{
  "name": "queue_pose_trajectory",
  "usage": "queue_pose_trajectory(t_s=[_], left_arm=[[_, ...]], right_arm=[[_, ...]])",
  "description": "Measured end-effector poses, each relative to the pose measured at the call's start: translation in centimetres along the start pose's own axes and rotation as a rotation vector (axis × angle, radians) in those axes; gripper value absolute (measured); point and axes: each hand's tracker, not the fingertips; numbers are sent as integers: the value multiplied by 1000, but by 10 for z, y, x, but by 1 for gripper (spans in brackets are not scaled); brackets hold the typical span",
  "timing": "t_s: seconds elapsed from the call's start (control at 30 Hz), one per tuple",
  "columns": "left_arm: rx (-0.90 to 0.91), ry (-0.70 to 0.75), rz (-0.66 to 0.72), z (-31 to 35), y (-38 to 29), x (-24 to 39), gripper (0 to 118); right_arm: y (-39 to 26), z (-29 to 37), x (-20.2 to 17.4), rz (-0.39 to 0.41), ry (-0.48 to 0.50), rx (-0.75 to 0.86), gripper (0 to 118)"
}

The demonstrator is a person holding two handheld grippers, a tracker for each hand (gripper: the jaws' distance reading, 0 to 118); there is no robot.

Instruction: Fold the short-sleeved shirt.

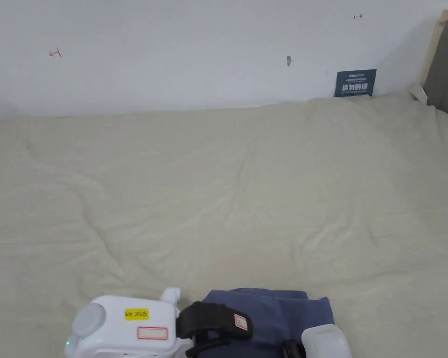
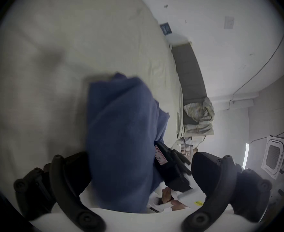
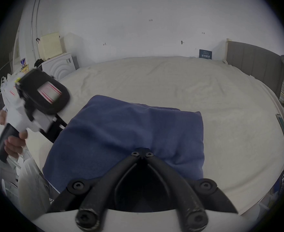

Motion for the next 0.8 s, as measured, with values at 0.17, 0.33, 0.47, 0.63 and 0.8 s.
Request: queue_pose_trajectory(t_s=[0.17, 0.33, 0.47, 0.63, 0.8], left_arm=[[-7, 5, -27, -8, 8, 7, 99], [31, 29, 57, -3, 7, -8, 39], [25, 128, -37, 3, 4, 7, 39], [36, 201, -71, 23, 6, 16, 39], [107, 317, -117, 80, 7, 19, 39]], right_arm=[[1, 0, 1, 2, 2, 2, 0], [0, 0, -1, 18, -6, 10, 0], [7, 12, -4, -1, -8, 64, 0], [36, 51, -22, 23, -70, 242, 0], [58, 90, -45, 48, -90, 460, 0]])
